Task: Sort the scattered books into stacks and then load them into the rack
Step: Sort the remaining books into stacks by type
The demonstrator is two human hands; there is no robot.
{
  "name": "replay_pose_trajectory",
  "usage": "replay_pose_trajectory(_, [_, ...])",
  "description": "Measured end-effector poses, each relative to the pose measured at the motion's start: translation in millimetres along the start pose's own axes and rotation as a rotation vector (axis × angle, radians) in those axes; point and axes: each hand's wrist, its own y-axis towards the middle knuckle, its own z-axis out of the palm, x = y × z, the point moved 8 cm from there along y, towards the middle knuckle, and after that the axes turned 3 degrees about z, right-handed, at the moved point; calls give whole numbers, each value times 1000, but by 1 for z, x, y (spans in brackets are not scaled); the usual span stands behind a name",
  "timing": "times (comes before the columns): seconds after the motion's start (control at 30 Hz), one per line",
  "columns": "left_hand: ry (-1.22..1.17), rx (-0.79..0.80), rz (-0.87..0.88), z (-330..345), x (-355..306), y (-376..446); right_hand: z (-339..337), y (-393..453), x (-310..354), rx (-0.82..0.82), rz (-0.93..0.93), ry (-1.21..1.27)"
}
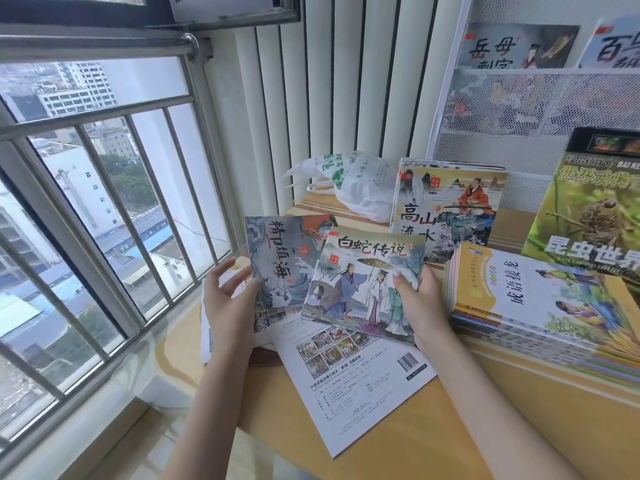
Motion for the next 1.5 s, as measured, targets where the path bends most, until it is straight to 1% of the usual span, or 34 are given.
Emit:
replay_pose_trajectory(0.07, [-97,78,-81,8,3,0,0,-1,0,-17,5,1])
replay_pose_trajectory(0.1, [-129,143,-139,13,7,0,-1,-2,0,-18,7,8])
replay_pose_trajectory(0.17, [-164,342,-260,29,14,-7,0,-4,0,-8,48,59])
replay_pose_trajectory(0.2, [-154,470,-304,38,15,-13,-1,-7,2,-7,66,102])
replay_pose_trajectory(0.27, [-114,709,-322,56,12,-32,-1,-12,4,-8,91,143])
replay_pose_trajectory(0.3, [-97,779,-322,62,12,-40,0,-15,6,-6,85,135])
replay_pose_trajectory(0.4, [-115,890,-382,70,13,-52,10,-27,18,-2,8,121])
replay_pose_trajectory(0.5, [-187,1001,-428,74,13,-59,19,-34,21,-43,-51,59])
replay_pose_trajectory(0.6, [-236,977,-464,75,10,-59,17,-42,25,-123,-113,34])
replay_pose_trajectory(0.63, [-211,956,-457,75,10,-57,16,-44,26,-144,-133,54])
replay_pose_trajectory(0.77, [-106,861,-391,73,12,-52,9,-51,31,-181,-111,138])
replay_pose_trajectory(0.83, [-152,842,-364,74,9,-51,3,-56,34,-230,-125,181])
replay_pose_trajectory(0.9, [-253,824,-342,76,5,-48,4,-60,34,-236,-104,218])
replay_pose_trajectory(0.97, [-303,855,-332,78,4,-48,9,-62,34,-208,-98,234])
replay_pose_trajectory(1.07, [-228,967,-382,81,10,-56,16,-67,40,-146,-98,313])
replay_pose_trajectory(1.17, [-206,969,-380,80,12,-56,22,-63,36,-50,34,517])
replay_pose_trajectory(1.23, [-210,937,-353,79,11,-53,21,-57,37,17,100,567])
replay_pose_trajectory(1.27, [-209,912,-326,78,11,-49,17,-53,42,42,72,559])
replay_pose_trajectory(1.4, [-232,819,-134,73,-4,-37,-4,-48,75,116,-187,505])
replay_pose_trajectory(1.43, [-204,781,-76,70,-8,-34,-5,-48,79,142,-223,488])
replay_pose_trajectory(1.5, [-39,705,71,64,-16,-32,-6,-49,82,188,-259,472])
